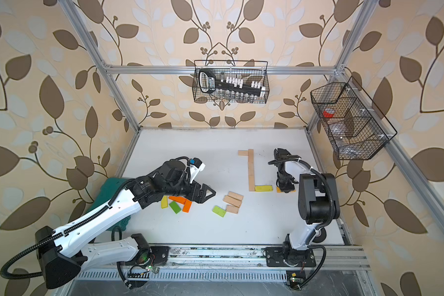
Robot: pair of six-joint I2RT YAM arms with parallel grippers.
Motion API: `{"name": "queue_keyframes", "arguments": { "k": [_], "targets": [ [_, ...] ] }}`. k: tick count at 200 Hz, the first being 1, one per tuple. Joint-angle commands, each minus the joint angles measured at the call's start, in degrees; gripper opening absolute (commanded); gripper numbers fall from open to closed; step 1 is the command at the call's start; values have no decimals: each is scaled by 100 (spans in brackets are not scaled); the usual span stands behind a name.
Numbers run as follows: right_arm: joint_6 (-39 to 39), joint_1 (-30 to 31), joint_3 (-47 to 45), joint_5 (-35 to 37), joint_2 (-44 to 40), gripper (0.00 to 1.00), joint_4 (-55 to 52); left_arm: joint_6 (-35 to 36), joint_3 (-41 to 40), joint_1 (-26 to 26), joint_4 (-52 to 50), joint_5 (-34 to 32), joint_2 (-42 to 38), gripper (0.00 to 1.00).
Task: Assemble a giraffe with building blocks
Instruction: Assemble the building block at the center of the board.
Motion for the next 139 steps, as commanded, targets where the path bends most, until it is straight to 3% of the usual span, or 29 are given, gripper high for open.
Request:
{"name": "queue_keyframes", "arguments": {
  "k": [1,45,93,119,139],
  "targets": [
    [962,95,38,-207,196,23,23,206,31,-44,82,-63,-132,99],
    [1151,251,42,-249,402,28,123,238,33,-37,7,-193,-219,99],
    [1284,265,-91,-359,349,45,249,256,10,-37,-40,-283,-273,99],
    [1324,268,-95,-363,331,46,257,246,14,-37,-35,-288,-264,99],
    [1327,279,-85,-390,323,40,305,244,14,-38,-35,-299,-251,99]
  ]
}}
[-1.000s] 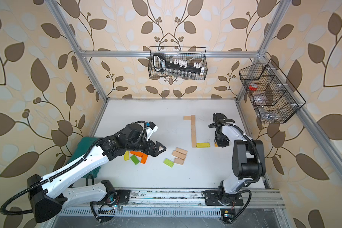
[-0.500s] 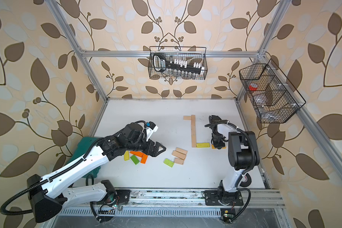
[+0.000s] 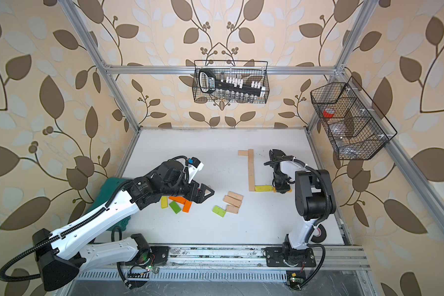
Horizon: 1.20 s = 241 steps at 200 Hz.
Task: Assemble a giraffe with building blocks
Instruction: Assemble the building block at the center of the board.
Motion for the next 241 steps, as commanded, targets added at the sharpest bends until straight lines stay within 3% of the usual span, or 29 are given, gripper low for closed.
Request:
{"name": "queue_keyframes", "arguments": {
  "k": [1,31,134,197,241],
  "targets": [
    [1035,32,-92,-392,97,40,87,146,14,-42,20,-88,-117,99],
    [1089,84,-82,-396,97,33,140,137,5,-39,20,-88,-106,99],
    [1167,167,-83,-440,135,33,160,145,-21,-37,-11,-141,-141,99],
    [1191,174,-105,-372,45,43,142,138,-21,-38,-20,-159,-150,99],
    [1169,170,-74,-327,-68,55,60,133,-4,-45,-53,-183,-164,99]
  ]
}}
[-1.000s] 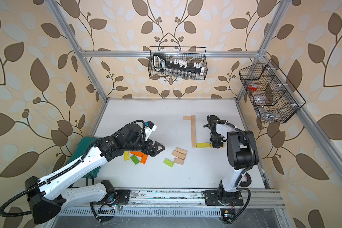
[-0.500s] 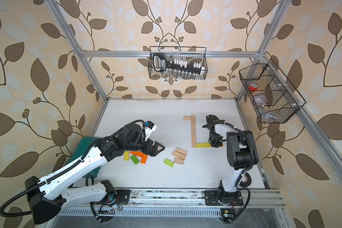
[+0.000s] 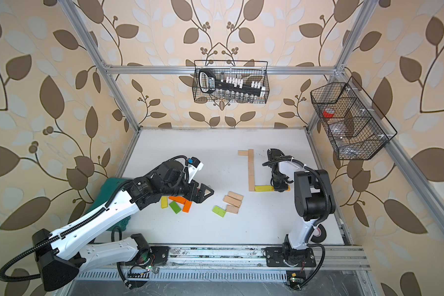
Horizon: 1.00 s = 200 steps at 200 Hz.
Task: Assemble a giraffe with building blocks
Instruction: Assemble the building block at the center of the board.
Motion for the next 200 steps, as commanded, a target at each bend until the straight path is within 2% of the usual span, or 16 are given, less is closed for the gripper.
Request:
{"name": "queue_keyframes", "arguments": {
  "k": [1,47,83,105,131,153,174,200],
  "targets": [
    [1004,28,-69,-333,-51,55,-142,62,-4,-41,-50,-82,-160,99],
    [909,26,1,-196,-446,67,-391,0,36,-37,-125,-134,-274,99],
    [681,31,129,-32,-962,71,-698,-93,32,-40,-209,-180,-404,99],
    [229,25,308,63,-1331,72,-941,-151,32,-45,-292,-248,-514,99],
    [-682,202,602,473,-1762,72,-1310,-190,17,-39,-469,-381,-665,99],
    [-1653,858,773,1128,-2094,71,-1417,-245,-57,-37,-608,-516,-854,99],
    [-2512,1934,774,1644,-2289,69,-1417,-401,-165,-37,-719,-650,-1094,99],
    [-4142,3338,283,1563,-2690,67,-423,-668,-171,-37,-993,-898,-1441,99]
  ]
}}
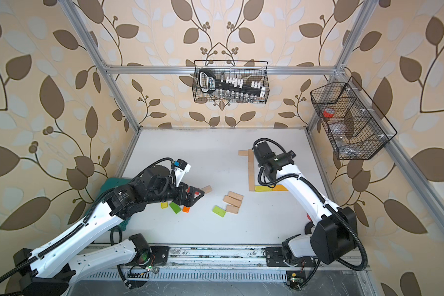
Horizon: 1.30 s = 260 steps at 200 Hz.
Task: Assemble a giraffe with building blocks
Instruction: Assemble the building block at the center of the board, then pick up the building block from the center of the board.
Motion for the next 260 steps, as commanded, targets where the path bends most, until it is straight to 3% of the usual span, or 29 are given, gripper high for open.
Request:
{"name": "queue_keyframes", "arguments": {
  "k": [1,19,50,79,110,189,260],
  "targets": [
    [-1801,985,-401,238,-349,67,610,-328,-9,-37,-308,-346,-346,99],
    [-3039,1654,-1014,-496,-703,66,1754,-527,0,-37,-503,-622,-681,99],
    [-3916,2055,-1486,-1846,-536,59,2660,-865,-33,-37,-811,-1145,-1293,99],
    [-4666,2900,-844,-1893,563,58,2060,-1147,-128,-37,-1018,-1314,-1679,99],
    [-5138,3630,-199,-1612,1767,58,1477,-1485,-466,-37,-1001,-1020,-1828,99],
    [-5284,3687,-88,-1462,2377,60,1461,-1893,-1209,-37,-650,-422,-1808,99],
    [-5421,3325,-114,-1851,2478,58,1601,-1874,-1335,-41,-455,-122,-1586,99]
  ]
}}
